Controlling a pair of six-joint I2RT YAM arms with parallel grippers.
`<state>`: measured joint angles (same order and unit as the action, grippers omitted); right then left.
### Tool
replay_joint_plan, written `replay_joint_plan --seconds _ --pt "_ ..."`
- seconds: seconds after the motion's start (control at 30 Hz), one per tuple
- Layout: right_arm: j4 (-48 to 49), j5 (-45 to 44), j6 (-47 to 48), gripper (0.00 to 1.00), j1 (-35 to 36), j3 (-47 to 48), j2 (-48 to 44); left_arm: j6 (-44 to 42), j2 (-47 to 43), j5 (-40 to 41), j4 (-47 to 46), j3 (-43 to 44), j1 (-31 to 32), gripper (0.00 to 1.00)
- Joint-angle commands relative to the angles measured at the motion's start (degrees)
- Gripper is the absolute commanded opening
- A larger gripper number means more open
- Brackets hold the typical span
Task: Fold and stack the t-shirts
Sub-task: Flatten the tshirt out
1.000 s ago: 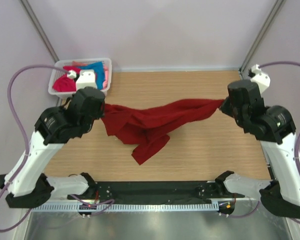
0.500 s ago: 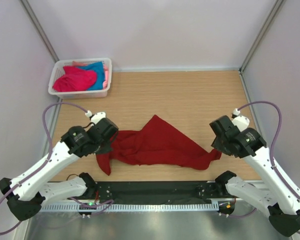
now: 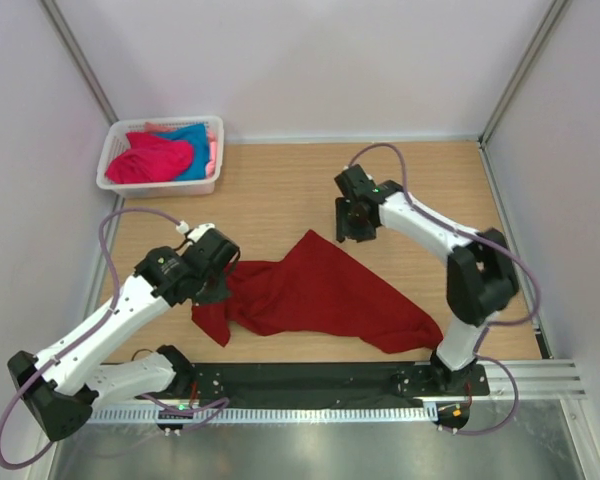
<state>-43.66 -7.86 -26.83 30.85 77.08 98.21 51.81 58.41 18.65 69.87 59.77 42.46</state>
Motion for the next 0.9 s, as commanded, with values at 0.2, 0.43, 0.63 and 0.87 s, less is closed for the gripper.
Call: replay_joint_plan --seconds 0.2,0.43,0.63,0.87 --pt "11.1 12.2 9.0 0.52 0.3 18.1 23.8 0.7 2.9 -4.9 -4.0 2.5 -1.7 0.00" --pt "14.2 15.5 8.7 0.51 1.6 17.6 28.2 -0.1 6.3 -4.2 -4.0 4.6 -2.2 0.00" --pt "16.0 15.2 8.5 0.44 2.3 11.8 26.1 0.5 6.1 -4.6 -4.7 4.2 -2.2 0.00" --pt "11.1 8.1 10.1 0.01 1.8 16.9 20.7 -4.4 5.8 0.3 -1.8 12.3 -2.2 0.00"
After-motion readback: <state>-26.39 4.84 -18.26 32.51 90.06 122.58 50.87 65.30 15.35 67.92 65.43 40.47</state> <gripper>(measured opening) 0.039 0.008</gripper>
